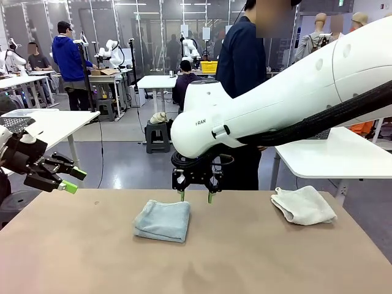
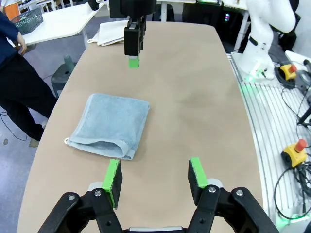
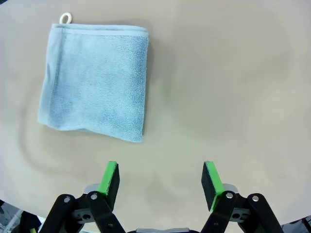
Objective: Fold the towels and place them in the basket.
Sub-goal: When a person lays out a Towel with hook on the table, fold it in half twice, then stack the folded Towel with hook on the right side of the table.
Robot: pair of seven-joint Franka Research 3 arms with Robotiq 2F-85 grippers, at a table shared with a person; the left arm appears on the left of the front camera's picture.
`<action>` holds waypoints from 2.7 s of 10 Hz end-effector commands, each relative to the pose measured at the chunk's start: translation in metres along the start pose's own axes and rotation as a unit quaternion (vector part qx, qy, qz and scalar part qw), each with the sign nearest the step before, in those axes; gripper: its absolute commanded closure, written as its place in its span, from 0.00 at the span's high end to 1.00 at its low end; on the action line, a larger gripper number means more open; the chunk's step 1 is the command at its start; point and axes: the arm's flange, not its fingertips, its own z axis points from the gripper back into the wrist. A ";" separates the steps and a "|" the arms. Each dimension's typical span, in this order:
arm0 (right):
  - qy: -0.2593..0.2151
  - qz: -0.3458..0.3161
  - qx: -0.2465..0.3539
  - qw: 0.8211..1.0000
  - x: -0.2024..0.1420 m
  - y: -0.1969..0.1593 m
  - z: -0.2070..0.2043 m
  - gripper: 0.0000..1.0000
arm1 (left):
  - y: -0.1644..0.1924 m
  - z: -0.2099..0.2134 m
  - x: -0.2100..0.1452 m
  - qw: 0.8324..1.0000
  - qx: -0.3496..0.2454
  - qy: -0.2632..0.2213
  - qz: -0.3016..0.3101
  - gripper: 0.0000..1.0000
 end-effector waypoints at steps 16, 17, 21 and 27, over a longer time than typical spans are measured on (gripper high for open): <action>-0.018 -0.065 0.028 0.997 -0.003 0.015 -0.071 0.85 | 0.000 0.002 0.001 1.000 -0.003 -0.001 -0.004 0.70; -0.040 -0.079 0.025 0.996 -0.002 0.018 -0.079 0.85 | 0.000 0.002 0.001 1.000 -0.003 -0.001 -0.004 0.70; -0.067 -0.082 0.025 0.994 0.002 0.023 -0.103 0.85 | 0.000 0.002 0.001 1.000 -0.003 -0.001 -0.004 0.70; -0.086 -0.071 0.035 0.993 0.013 0.021 -0.125 0.85 | 0.000 0.002 0.001 1.000 -0.003 -0.001 -0.004 0.70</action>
